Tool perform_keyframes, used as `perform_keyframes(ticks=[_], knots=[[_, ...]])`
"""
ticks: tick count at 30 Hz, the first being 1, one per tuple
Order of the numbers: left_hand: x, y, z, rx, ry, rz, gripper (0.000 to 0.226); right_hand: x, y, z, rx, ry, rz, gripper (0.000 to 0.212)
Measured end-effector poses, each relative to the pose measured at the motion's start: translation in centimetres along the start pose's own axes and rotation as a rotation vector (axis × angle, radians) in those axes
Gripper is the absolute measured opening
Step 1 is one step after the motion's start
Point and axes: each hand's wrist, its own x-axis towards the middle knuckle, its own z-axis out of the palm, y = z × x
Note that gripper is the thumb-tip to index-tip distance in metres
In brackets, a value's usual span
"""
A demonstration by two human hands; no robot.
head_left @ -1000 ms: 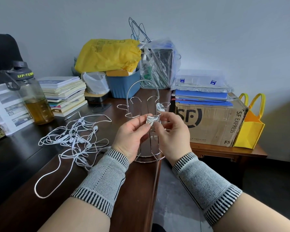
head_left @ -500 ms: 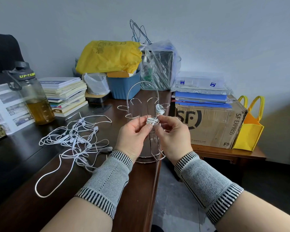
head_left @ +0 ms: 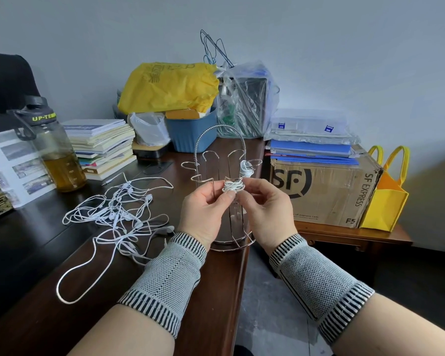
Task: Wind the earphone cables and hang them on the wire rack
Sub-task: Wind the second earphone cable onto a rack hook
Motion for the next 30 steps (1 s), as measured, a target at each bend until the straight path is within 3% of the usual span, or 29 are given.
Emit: perform_keyframes(ticks=[6, 10, 24, 30], knots=[[-0.1, 0.5, -0.3, -0.104, -0.066, -0.154, 0.023, 1.3, 0.0, -0.6, 0.219, 0.079, 0.241, 0.021], [-0.2, 0.9, -0.5, -0.179, -0.088, -0.195, 0.021, 1.9, -0.1, -0.9, 0.233, 0.081, 0.276, 0.018], [-0.2, 1.3, -0.5, -0.019, 0.024, -0.164, 0.010, 1.5, 0.4, -0.5, 0.209, -0.050, 0.208, 0.018], [0.2, 3.0, -2.3, 0.173, -0.119, -0.307, 0.006, 1.9, 0.3, -1.0, 0.265, -0.021, 0.346, 0.018]])
